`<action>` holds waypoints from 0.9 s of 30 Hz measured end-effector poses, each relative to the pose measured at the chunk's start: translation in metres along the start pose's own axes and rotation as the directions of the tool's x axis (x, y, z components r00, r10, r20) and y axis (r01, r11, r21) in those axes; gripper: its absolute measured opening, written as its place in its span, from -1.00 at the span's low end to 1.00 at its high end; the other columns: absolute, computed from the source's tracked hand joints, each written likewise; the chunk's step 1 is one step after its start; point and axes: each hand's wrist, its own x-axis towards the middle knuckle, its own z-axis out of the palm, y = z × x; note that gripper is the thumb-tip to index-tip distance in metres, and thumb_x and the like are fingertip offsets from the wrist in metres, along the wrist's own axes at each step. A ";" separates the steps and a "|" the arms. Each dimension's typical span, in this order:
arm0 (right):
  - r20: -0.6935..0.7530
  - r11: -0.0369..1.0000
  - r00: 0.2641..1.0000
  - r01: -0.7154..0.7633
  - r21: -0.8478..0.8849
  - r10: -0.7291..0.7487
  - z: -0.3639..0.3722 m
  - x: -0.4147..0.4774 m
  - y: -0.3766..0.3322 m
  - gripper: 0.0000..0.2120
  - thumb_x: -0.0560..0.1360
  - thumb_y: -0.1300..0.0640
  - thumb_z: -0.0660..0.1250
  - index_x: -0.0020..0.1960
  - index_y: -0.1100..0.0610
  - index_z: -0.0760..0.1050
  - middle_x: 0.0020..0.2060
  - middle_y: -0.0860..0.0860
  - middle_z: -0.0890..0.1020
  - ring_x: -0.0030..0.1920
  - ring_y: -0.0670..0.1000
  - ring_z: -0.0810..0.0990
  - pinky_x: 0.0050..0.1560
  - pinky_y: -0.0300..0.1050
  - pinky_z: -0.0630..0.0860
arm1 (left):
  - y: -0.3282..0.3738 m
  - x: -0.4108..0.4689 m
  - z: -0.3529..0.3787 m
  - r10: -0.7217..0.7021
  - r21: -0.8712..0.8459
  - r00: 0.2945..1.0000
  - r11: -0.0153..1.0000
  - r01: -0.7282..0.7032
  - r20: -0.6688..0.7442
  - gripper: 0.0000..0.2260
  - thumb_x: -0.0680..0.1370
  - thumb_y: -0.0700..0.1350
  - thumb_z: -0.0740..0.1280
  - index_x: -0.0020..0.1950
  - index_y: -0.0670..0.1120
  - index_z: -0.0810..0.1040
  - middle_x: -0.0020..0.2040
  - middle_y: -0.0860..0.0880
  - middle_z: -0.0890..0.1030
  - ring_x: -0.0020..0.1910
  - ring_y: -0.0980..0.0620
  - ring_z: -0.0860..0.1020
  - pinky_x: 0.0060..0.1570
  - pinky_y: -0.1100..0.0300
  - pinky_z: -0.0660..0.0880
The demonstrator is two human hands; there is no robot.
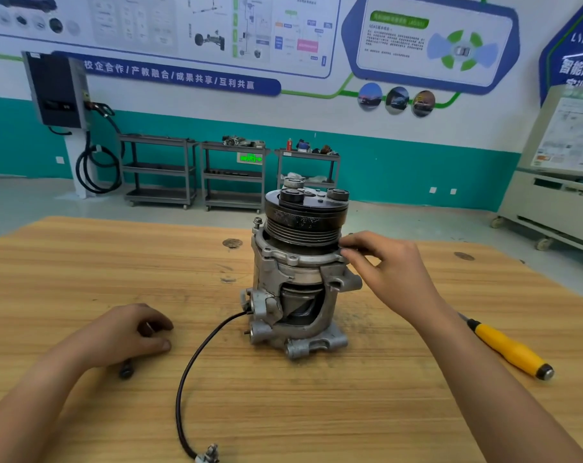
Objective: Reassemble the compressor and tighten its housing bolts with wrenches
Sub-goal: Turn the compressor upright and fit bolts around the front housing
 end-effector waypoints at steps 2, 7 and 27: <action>-0.013 1.000 1.000 0.000 0.014 0.000 0.000 -0.004 0.003 -0.81 0.44 0.38 0.39 0.03 0.26 0.63 -0.12 0.07 0.69 -0.10 -0.03 0.64 -0.01 -0.10 0.57 | -0.002 0.000 0.000 -0.008 -0.067 1.000 0.998 0.007 -0.020 -0.83 0.46 -0.01 0.42 0.03 0.11 0.54 -0.02 0.11 0.59 -0.04 0.22 0.52 -0.17 0.48 0.35; -0.060 1.000 0.998 0.000 0.030 0.002 0.006 -0.007 0.004 -0.80 0.46 0.39 0.33 0.05 0.27 0.62 0.00 0.08 0.66 0.03 -0.08 0.55 0.11 -0.29 0.44 | -0.014 -0.001 -0.005 -0.082 -0.114 0.997 0.990 0.080 -0.013 -0.89 0.46 0.08 0.40 -0.05 0.12 0.58 -0.09 0.11 0.62 -0.10 0.19 0.54 -0.14 0.36 0.42; -0.127 0.844 0.882 -0.380 0.378 0.454 0.036 -0.076 0.024 -0.57 0.45 -0.15 0.19 0.31 -0.16 0.30 0.22 -0.23 0.43 0.15 -0.25 0.46 0.17 -0.03 0.48 | -0.018 -0.064 0.018 -0.172 -0.067 0.975 0.984 0.164 -0.144 -0.83 0.29 0.03 0.55 -0.35 0.20 0.57 -0.31 0.14 0.61 -0.28 0.26 0.54 -0.24 0.47 0.42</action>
